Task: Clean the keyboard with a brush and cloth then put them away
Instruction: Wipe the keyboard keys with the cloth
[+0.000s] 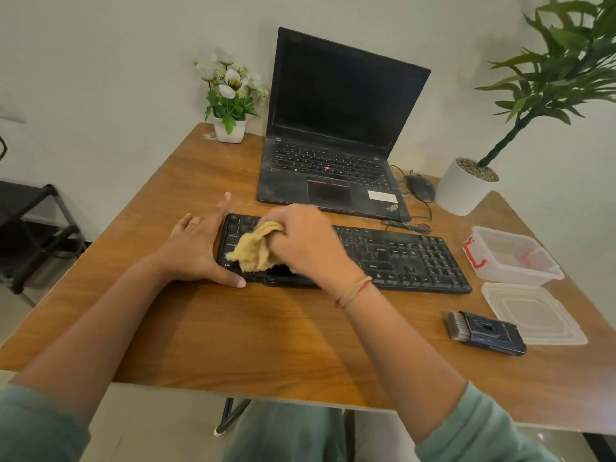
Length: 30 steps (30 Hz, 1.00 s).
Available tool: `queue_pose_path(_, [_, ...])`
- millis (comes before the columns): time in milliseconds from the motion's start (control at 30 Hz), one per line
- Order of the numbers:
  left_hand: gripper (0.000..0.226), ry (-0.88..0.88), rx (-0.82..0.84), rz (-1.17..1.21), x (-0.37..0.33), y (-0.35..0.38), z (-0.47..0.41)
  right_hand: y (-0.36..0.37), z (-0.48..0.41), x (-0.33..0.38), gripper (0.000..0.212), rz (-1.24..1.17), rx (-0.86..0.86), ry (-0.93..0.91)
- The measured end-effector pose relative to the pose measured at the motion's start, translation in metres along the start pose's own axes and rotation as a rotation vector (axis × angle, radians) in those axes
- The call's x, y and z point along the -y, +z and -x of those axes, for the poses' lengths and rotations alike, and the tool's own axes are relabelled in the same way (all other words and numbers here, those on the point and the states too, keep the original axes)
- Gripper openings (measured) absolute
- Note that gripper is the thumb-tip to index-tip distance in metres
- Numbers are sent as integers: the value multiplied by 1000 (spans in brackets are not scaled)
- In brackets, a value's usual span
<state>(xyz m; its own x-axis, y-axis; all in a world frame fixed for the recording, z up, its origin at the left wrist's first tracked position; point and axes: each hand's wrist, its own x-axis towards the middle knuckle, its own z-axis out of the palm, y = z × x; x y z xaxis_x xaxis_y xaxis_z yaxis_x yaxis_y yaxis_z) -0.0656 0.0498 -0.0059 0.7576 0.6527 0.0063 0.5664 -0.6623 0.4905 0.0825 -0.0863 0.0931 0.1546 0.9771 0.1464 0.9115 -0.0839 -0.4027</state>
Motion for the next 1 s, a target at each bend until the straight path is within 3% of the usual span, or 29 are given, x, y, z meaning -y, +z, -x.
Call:
queue_pose_path(100, [150,-6,-2,-2,-1,-1,1,-8,17,-29,23,175,-165,96])
queue_pose_path(233, [150,-13,14,-7,-2,-2,0,10,56,-31,30,214,106,86])
queue_pose_path(333, [149,-21,19,-3,-2,-2,0,6,76,-23,24,4,172,17])
queue_pose_path(467, [147,-9,10,-20,-2,-1,1,10,69,-29,29,-21,-123,-2])
queue_pose_path(500, [147,-9,6,-24,-3,-1,1,14,64,-27,33,-2,-126,-21])
queue_pose_path(633, [142,7,-7,-41,-1,0,0,34,57,-17,49,180,186,-216])
queue_pose_path(800, [147,-20,18,-47,-2,-1,-1,24,67,-42,42,316,159,-315])
queue_pose_path(1000, [149,-4,32,-19,2,-1,-2,-24,89,-108,40,377,219,-174])
